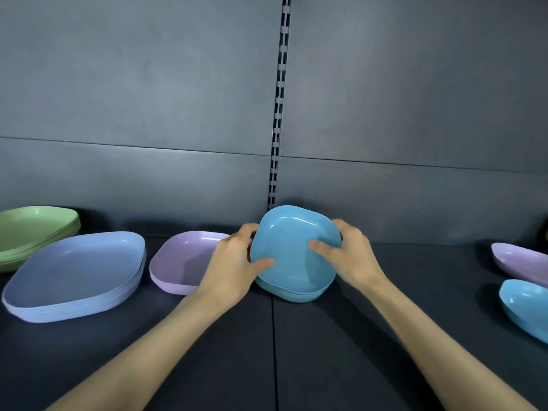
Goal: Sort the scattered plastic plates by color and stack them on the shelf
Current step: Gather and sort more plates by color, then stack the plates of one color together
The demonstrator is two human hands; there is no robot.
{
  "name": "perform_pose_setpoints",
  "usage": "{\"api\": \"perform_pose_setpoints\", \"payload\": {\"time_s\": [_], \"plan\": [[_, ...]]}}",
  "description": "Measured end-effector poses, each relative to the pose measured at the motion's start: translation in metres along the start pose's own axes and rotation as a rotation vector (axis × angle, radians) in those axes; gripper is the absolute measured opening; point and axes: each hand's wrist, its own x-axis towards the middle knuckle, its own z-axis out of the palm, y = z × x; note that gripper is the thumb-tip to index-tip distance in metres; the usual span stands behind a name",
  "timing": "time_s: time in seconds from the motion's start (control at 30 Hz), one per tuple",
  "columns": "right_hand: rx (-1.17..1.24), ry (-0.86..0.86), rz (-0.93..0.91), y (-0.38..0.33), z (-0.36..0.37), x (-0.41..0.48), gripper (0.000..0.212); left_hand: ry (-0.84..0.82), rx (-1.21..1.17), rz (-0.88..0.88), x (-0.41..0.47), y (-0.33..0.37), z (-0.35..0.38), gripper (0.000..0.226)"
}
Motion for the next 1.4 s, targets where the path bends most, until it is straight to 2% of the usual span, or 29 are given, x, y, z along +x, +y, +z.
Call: {"api": "perform_pose_setpoints", "payload": {"time_s": [0.1, 0.27, 0.43, 0.7, 0.87, 0.97, 1.1, 1.23, 1.4], "plan": [[-0.072, 0.007, -0.015, 0.006, 0.002, 0.002, 0.031, 0.010, 0.103, 0.034, 0.001, -0.006, 0.002, 0.049], [-0.065, -0.033, 0.023, 0.011, 0.007, 0.004, 0.035, 0.016, 0.421, 0.115, 0.004, -0.010, 0.001, 0.047], [-0.025, -0.099, 0.058, 0.012, 0.010, 0.004, 0.036, 0.003, 0.412, 0.109, 0.004, -0.013, -0.003, 0.033], [-0.120, -0.136, 0.089, 0.016, 0.015, 0.005, 0.048, -0.016, 0.625, 0.131, 0.001, -0.012, 0.000, 0.041], [-0.146, -0.117, 0.058, 0.016, 0.016, 0.004, 0.043, -0.037, 0.625, 0.142, -0.001, -0.011, -0.002, 0.040], [-0.206, -0.058, 0.002, 0.016, 0.013, 0.004, 0.047, 0.011, 0.583, 0.164, -0.002, -0.008, -0.002, 0.037], [-0.322, 0.038, -0.092, 0.007, 0.000, 0.003, 0.040, 0.095, 0.547, 0.229, -0.003, -0.003, -0.004, 0.026], [-0.504, 0.090, -0.168, -0.008, -0.030, 0.000, 0.040, 0.094, 0.513, 0.299, 0.000, 0.017, -0.008, 0.029], [-0.567, 0.220, -0.144, -0.014, -0.091, -0.014, 0.037, 0.030, 0.475, 0.441, 0.014, 0.066, -0.002, 0.043]]}}
